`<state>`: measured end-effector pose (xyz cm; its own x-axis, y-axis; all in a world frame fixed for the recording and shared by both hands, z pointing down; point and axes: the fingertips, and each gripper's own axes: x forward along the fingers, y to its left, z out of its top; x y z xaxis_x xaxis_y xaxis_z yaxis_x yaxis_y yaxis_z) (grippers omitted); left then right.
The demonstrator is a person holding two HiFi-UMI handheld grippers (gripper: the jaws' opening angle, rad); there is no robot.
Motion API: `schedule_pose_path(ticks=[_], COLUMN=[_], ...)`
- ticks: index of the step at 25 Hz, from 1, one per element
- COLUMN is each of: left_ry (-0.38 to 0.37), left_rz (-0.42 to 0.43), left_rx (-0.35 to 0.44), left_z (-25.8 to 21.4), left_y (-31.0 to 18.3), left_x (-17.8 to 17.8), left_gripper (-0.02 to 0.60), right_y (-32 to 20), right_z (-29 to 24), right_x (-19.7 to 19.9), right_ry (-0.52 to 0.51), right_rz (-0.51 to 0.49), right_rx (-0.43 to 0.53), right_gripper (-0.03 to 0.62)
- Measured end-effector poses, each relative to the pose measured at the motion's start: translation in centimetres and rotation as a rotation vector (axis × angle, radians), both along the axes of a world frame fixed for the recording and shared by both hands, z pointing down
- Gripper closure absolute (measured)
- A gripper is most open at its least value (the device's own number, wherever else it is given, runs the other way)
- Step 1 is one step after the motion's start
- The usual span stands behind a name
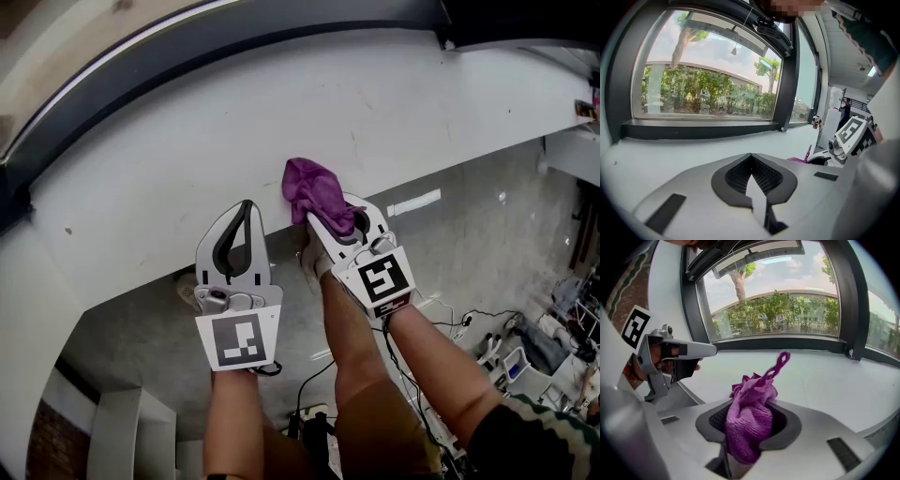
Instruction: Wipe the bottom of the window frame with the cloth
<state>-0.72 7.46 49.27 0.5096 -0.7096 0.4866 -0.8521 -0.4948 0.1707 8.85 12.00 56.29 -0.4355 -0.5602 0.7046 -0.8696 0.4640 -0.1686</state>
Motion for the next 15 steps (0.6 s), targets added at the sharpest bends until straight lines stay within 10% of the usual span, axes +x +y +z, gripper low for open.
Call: schedule_pose_path(ticks=[15], left_ry=[0.004], left_rz=[-0.122], left_rx=[-0.011], left_z=[-0.4], left_y=[1.0], left_x=[-8.2], left_gripper=[0.578], right_y=[0.4], right_z=[0.1], right_x=[-8.0], right_ry=[0.003], right_rz=[-0.13], right_rx=[-0.029], right_gripper=[0.442])
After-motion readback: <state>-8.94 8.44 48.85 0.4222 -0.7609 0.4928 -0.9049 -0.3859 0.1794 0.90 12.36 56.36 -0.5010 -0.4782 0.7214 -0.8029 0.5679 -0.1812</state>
